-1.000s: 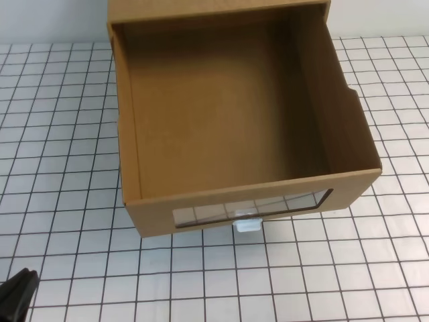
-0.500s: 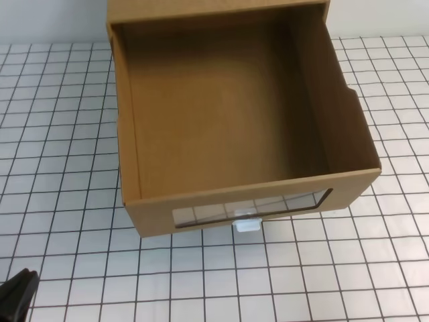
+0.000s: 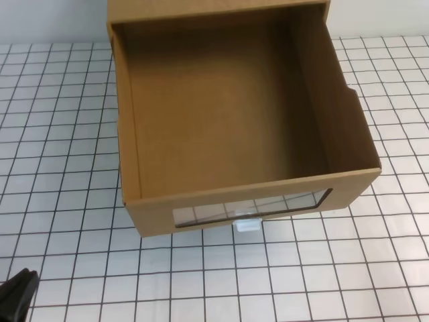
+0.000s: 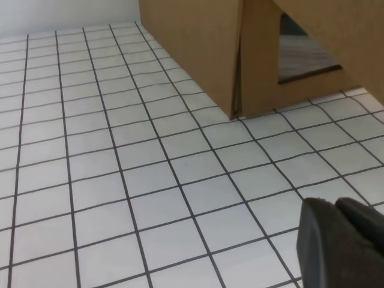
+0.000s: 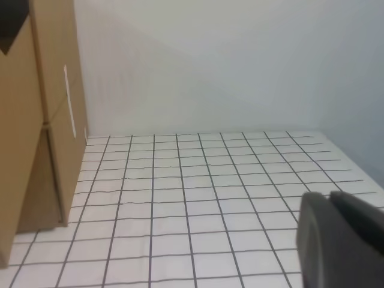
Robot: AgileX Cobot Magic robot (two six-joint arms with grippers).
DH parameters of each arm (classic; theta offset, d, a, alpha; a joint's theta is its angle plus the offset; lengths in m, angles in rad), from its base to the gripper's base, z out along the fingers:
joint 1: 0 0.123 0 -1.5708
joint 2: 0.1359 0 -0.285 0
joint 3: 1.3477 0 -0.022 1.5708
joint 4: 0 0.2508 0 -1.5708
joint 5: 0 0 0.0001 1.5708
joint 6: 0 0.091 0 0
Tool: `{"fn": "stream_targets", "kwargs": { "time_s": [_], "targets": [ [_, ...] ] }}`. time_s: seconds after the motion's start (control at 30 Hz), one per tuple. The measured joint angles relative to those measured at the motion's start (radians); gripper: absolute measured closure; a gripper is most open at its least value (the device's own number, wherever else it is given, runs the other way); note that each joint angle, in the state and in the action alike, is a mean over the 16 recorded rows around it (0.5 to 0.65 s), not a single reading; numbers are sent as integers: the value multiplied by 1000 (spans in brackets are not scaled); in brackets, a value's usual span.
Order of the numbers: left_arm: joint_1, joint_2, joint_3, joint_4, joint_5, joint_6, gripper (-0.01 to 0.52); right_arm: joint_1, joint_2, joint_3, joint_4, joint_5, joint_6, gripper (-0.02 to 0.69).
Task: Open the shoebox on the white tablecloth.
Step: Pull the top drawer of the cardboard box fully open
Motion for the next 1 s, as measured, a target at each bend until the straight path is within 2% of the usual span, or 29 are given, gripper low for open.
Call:
{"fn": "stream_targets", "kwargs": {
  "time_s": [0.3,0.4,0.67,0.87,1.0],
  "targets": [
    [0,0,0,0,2,0,519,-11,-82,48,34,14,0,678],
    [0,0,0,0,3,0,519,-11,-82,51,88,15,-41,678],
    [0,0,0,0,5,0,519,-12,-82,59,406,43,-358,678],
    [0,0,0,0,8,0,519,-12,-82,63,671,131,-662,678],
    [0,0,0,0,9,0,519,-12,-82,63,761,198,-782,678]
  ]
}}
